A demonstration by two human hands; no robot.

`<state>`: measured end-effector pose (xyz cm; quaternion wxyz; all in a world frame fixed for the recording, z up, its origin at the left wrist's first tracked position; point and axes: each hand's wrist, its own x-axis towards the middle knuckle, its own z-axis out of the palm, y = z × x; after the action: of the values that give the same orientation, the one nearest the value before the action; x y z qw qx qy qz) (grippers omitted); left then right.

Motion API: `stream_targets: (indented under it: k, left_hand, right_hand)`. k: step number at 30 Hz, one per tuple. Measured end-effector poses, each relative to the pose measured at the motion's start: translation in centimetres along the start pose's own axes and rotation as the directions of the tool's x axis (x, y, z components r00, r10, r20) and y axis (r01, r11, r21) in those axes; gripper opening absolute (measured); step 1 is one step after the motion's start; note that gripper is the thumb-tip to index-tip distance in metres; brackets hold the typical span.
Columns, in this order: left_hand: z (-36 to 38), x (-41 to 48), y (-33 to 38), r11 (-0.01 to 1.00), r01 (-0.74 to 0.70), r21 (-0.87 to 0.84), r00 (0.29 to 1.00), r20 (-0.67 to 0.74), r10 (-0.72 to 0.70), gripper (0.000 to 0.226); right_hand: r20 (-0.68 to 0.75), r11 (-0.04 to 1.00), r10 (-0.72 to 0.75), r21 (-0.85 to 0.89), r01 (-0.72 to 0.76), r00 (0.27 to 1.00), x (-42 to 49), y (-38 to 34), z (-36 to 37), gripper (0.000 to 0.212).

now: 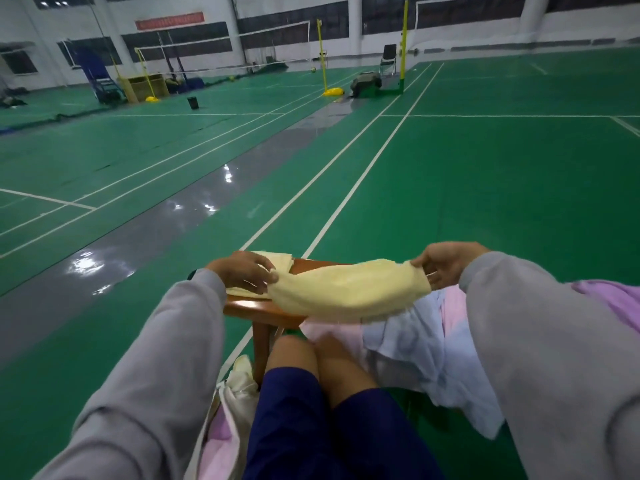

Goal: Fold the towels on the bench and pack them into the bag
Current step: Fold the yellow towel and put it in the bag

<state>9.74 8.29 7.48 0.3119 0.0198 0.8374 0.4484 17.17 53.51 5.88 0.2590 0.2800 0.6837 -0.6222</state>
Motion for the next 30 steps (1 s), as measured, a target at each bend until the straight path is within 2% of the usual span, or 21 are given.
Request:
stream_targets:
  k: [3,6,9,13,16,20,25,30]
  left_hand:
    - [2.5,-1.0,-1.3,0.999,0.04,0.027,0.998,0.047,-0.041,0.037]
    - [3.4,-0.8,-2.5,0.998,0.06,-0.005,0.998,0.012,-0.06,0.035]
    - [3.7,0.0,-3.0,0.999,0.026,-0.038,0.995,-0.098,-0.03,0.033]
    - [3.9,2.0,-3.0,0.995,-0.059,-0.085,0.96,-0.279,0.033,0.029]
    - [4.0,4.3,-3.3,0.986,-0.082,-0.145,0.939,-0.344,0.027,0.023]
    - [4.0,7.7,-3.9,0.994,-0.071,-0.084,0.88,-0.474,0.023,0.023]
    - [4.0,11.4,-4.6,0.999,-0.039,0.027,0.829,-0.557,0.048,0.025]
    - [4.0,14.7,-5.1,0.999,0.015,0.041,0.813,-0.581,0.012,0.024]
  right_hand:
    - [0.038,0.998,0.046,-0.039,-0.045,0.998,-0.2,2.7,0.9,0.008]
    - [0.005,0.998,0.052,-0.029,-0.052,0.999,0.1,4.0,1.3,0.01]
    - [-0.075,1.0,0.001,0.009,0.0,0.997,0.8,4.1,1.3,0.013]
    - [-0.23,0.982,-0.16,0.062,0.178,0.96,3.0,3.0,1.1,0.034]
    - [-0.354,0.957,-0.29,-0.082,0.279,0.889,5.0,1.9,1.5,0.04]
    - [-0.443,0.881,-0.454,-0.356,0.313,0.773,7.2,0.3,2.1,0.028]
    - [-0.463,0.851,-0.476,-0.457,0.258,0.748,10.0,-1.5,2.6,0.03]
    - [-0.459,0.822,-0.467,-0.54,0.18,0.756,12.1,-2.3,2.7,0.029]
